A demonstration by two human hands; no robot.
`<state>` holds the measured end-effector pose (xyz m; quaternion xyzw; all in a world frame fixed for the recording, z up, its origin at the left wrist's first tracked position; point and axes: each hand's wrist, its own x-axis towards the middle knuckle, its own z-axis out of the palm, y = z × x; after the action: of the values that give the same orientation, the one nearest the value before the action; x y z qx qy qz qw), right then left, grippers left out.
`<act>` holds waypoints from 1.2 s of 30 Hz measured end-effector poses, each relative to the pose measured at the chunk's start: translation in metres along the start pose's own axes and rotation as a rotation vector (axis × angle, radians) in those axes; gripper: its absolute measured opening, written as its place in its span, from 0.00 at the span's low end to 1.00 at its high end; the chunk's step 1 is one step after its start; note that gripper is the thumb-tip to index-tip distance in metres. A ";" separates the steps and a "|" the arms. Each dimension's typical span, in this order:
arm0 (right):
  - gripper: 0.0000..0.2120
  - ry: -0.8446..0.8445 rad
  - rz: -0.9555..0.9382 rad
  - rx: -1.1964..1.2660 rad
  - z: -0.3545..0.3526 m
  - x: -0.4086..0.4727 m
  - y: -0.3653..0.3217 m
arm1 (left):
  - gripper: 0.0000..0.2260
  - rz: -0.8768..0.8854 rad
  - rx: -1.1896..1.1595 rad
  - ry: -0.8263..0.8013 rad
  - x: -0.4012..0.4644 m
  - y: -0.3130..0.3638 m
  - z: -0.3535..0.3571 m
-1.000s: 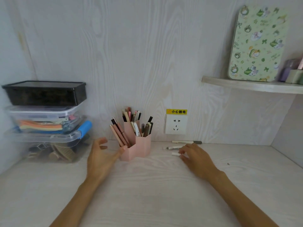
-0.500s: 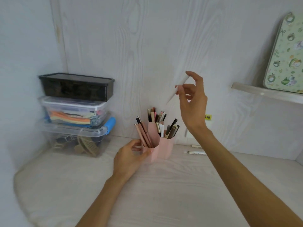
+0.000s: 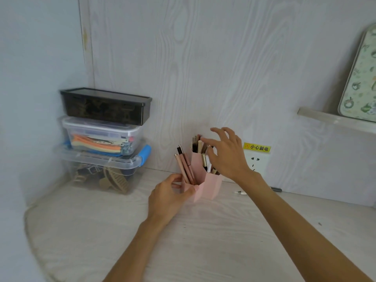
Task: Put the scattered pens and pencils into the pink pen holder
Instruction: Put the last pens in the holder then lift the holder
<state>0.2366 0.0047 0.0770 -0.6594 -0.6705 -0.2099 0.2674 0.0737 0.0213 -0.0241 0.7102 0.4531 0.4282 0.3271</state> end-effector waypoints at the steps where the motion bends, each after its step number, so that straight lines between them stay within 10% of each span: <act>1: 0.22 -0.019 -0.022 -0.030 0.000 -0.001 0.000 | 0.18 0.002 0.003 0.001 0.000 0.000 0.000; 9: 0.20 -0.153 -0.245 -0.260 -0.008 0.010 0.007 | 0.16 0.019 0.029 -0.005 -0.002 0.001 -0.002; 17: 0.14 0.109 -0.025 0.271 -0.035 -0.010 0.041 | 0.28 0.006 0.175 0.116 -0.001 0.005 0.001; 22: 0.15 0.128 0.283 0.257 -0.025 -0.073 0.098 | 0.19 0.206 0.308 0.251 -0.009 0.009 0.005; 31: 0.23 -0.375 0.453 0.058 0.025 -0.138 0.153 | 0.06 0.627 0.497 -0.093 -0.027 0.032 0.040; 36: 0.21 -0.302 0.435 -0.014 0.028 -0.136 0.152 | 0.16 0.626 0.549 -0.262 -0.023 0.047 0.092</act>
<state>0.3843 -0.0761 -0.0417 -0.8137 -0.5440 -0.0514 0.1983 0.1685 -0.0246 -0.0295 0.9223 0.2675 0.2768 0.0354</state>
